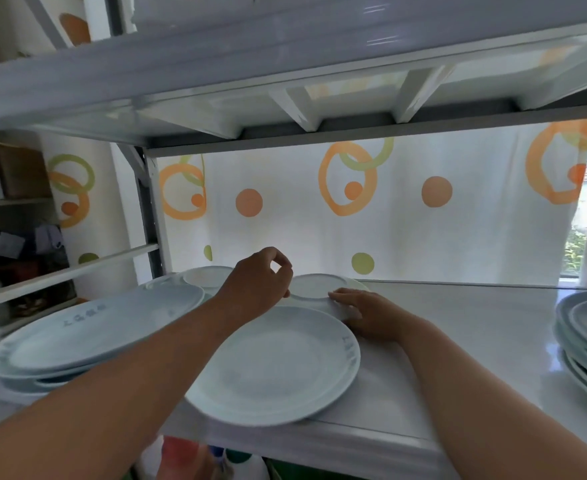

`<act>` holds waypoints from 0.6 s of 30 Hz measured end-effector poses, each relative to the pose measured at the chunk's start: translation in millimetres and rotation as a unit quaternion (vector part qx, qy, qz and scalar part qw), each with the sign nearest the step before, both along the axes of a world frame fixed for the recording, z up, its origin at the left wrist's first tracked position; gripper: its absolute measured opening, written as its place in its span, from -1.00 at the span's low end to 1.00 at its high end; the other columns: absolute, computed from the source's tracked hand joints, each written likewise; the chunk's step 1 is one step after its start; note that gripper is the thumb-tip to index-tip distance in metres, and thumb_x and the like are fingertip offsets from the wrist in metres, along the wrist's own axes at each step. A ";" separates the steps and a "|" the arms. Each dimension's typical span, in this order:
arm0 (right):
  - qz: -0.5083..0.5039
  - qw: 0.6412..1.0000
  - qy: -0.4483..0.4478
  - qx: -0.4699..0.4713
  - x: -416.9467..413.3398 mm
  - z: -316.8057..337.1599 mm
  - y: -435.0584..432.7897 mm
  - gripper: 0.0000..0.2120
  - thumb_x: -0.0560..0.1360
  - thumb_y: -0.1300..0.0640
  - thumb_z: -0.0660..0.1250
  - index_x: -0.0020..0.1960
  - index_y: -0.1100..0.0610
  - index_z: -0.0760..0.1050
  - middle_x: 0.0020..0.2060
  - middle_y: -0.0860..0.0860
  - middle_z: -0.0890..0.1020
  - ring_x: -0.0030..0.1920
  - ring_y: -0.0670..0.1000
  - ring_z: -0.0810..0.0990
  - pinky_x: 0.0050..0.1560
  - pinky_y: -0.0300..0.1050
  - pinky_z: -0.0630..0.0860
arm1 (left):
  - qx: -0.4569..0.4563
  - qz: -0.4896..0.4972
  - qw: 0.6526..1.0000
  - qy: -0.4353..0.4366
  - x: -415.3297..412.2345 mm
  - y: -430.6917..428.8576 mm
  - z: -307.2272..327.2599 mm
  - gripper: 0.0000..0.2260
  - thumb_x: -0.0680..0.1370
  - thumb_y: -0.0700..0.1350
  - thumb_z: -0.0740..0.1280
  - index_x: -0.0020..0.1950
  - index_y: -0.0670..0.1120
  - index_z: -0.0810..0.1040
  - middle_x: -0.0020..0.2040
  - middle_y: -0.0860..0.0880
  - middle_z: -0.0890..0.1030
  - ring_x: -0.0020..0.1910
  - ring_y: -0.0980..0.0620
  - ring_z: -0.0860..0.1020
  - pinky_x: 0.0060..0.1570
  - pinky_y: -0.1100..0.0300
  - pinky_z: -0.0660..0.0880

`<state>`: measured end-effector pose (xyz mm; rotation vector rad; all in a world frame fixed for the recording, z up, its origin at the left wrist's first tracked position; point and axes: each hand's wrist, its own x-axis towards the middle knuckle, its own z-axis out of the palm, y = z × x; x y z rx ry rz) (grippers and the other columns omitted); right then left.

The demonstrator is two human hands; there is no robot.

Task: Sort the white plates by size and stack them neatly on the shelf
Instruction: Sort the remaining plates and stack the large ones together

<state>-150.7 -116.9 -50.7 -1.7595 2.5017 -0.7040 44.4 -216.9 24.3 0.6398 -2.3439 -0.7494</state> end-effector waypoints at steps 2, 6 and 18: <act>0.012 0.999 0.029 0.008 0.2 1.0 1.9 -0.47 0.53 0.10 0.28 0.47 0.06 0.25 0.41 -0.09 0.35 0.41 -0.03 0.33 0.41 -0.14 0.22 | -0.017 -0.002 1.000 -0.008 2.8 2.2 0.0 -0.86 0.52 -0.10 0.17 0.02 0.00 0.48 -0.28 0.02 0.66 -0.35 0.19 0.52 -0.21 0.19 0.45; -0.005 0.990 0.126 0.059 8.3 1.8 -0.6 -0.52 0.58 0.07 0.15 0.48 0.08 0.19 0.38 0.00 0.34 0.35 0.06 0.39 0.35 -0.06 0.31 | -0.054 0.000 0.998 -0.016 7.2 7.2 1.2 -0.89 0.52 -0.10 0.18 0.00 0.03 0.46 -0.29 0.05 0.66 -0.31 0.20 0.52 -0.27 0.23 0.39; -0.105 0.919 0.344 0.160 18.3 -4.5 -14.2 -0.55 0.62 0.21 -0.06 0.50 0.21 0.04 0.38 0.34 0.30 0.28 0.33 0.44 0.23 0.16 0.42 | -0.076 0.001 0.997 -0.020 16.0 10.6 4.8 -0.87 0.52 -0.08 0.19 0.04 0.04 0.45 -0.24 0.03 0.65 -0.24 0.08 0.56 -0.14 0.15 0.49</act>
